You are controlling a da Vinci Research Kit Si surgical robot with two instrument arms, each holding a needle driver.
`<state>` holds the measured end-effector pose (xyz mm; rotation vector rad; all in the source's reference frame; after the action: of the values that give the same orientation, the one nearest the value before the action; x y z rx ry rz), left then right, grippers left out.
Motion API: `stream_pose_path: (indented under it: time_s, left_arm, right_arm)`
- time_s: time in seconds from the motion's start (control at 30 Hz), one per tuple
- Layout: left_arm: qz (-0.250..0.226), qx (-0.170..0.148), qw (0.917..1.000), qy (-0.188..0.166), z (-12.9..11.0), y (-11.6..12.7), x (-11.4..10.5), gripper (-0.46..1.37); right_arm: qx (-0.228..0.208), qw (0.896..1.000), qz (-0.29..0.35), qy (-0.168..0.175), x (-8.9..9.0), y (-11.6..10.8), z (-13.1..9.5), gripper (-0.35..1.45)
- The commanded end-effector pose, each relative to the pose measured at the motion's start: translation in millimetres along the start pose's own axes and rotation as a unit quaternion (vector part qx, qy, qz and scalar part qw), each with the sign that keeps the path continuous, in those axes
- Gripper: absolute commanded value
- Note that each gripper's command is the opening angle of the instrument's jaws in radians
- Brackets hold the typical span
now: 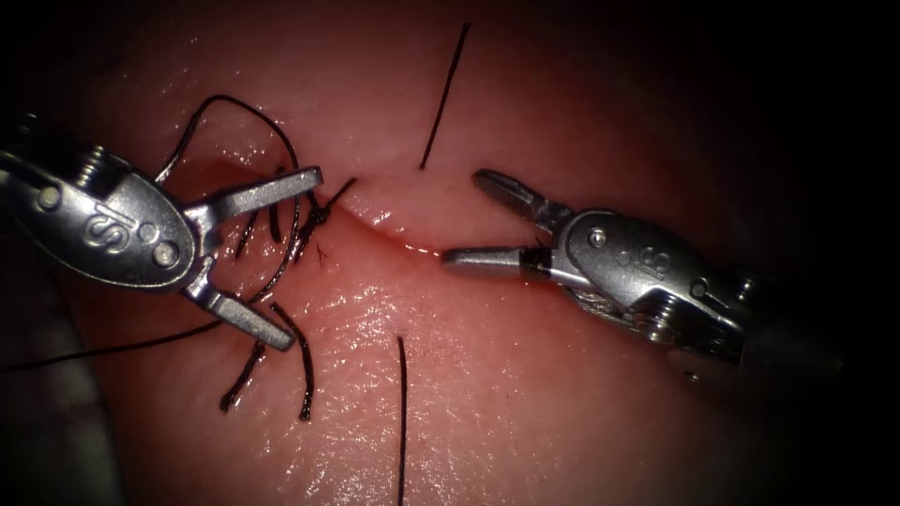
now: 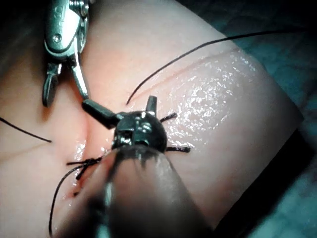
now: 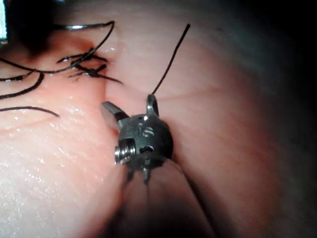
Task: Wound Closure
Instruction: Grab the suture with the left gripper
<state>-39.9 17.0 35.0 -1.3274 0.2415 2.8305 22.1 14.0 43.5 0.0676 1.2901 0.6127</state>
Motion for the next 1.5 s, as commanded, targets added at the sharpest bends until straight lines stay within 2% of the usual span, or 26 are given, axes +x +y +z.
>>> stream_pose_path:
  time_s: [0.03, 0.23, 0.43, 0.73, 1.23, 1.5]
  left_arm:
    - [0.006, 0.004, 1.0000, -0.003, 0.2, 0.5, 0.3, 0.89]
    - [0.042, 0.003, 0.9990, -0.017, 1.7, 3.4, 1.6, 0.89]
    - [0.082, 0.002, 0.9963, -0.024, 4.5, 6.3, 3.1, 0.90]
    - [0.126, -0.018, 0.9914, -0.031, 7.0, 8.9, 4.1, 0.93]
    - [0.145, -0.037, 0.9887, 0.004, 7.4, 10.6, 5.9, 0.87]
    - [0.150, -0.039, 0.9879, 0.009, 7.3, 10.7, 5.8, 0.79]
  right_arm:
    - [0.005, 1.000, 0.000, 0.000, -0.1, 0.0, 0.0, 1.34]
    - [0.005, 1.000, 0.000, 0.000, -0.2, 0.1, 0.1, 1.34]
    - [0.006, 1.000, -0.001, 0.000, -0.3, 0.0, 0.0, 1.34]
    - [0.007, 1.000, -0.003, 0.001, -0.6, -0.4, -0.2, 1.35]
    - [0.007, 1.000, -0.005, 0.002, -1.0, -0.6, -0.4, 1.34]
    - [0.008, 1.000, -0.005, 0.002, -0.9, -0.7, -0.4, 1.34]
